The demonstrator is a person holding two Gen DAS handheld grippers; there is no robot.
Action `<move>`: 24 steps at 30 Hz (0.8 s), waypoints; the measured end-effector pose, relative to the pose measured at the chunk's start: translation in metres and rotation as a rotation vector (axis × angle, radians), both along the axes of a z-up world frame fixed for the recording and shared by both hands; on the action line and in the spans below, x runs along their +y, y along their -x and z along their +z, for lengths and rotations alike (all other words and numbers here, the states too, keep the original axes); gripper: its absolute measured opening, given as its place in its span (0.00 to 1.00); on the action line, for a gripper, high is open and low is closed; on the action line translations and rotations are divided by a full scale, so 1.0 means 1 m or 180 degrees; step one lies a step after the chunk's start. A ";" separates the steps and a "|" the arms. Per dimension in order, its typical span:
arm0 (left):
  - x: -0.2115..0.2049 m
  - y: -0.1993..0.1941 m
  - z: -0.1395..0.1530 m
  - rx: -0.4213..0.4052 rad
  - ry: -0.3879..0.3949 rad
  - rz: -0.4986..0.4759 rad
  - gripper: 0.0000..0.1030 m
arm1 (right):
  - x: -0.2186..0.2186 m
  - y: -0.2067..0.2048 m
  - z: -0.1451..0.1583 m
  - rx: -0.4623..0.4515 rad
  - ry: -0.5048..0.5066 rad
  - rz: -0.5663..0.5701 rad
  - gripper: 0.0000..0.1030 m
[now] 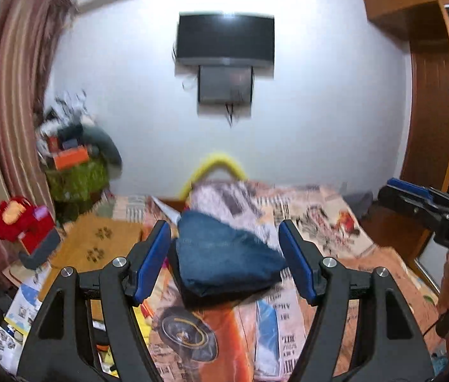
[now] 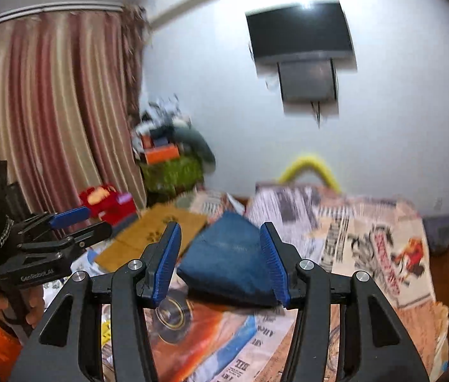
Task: Fold large clothes
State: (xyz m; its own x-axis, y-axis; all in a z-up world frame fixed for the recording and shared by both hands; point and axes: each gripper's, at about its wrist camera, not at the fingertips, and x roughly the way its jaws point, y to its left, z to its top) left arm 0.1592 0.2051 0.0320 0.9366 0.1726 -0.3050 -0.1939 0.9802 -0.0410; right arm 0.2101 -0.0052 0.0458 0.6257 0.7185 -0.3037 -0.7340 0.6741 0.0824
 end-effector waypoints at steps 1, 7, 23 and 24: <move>-0.006 0.010 0.003 -0.0103 -0.0047 0.0035 0.67 | -0.004 0.014 0.006 -0.0123 -0.0037 -0.0005 0.46; -0.044 0.058 0.005 -0.0495 -0.0239 0.0091 0.67 | -0.023 0.053 0.008 -0.0357 -0.0278 -0.0080 0.46; -0.057 0.091 -0.016 -0.0593 0.0000 0.0148 0.93 | -0.041 0.081 -0.004 -0.0514 -0.0335 -0.0495 0.86; -0.058 0.092 -0.017 -0.0594 -0.0024 0.0181 0.95 | -0.040 0.081 -0.005 -0.0514 -0.0320 -0.0515 0.87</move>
State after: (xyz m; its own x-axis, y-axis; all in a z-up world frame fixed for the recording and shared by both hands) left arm 0.0671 0.1474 0.0154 0.9654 0.2285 -0.1254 -0.2388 0.9682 -0.0742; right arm 0.1289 -0.0456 0.0413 0.7698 0.6265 -0.1223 -0.6262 0.7783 0.0454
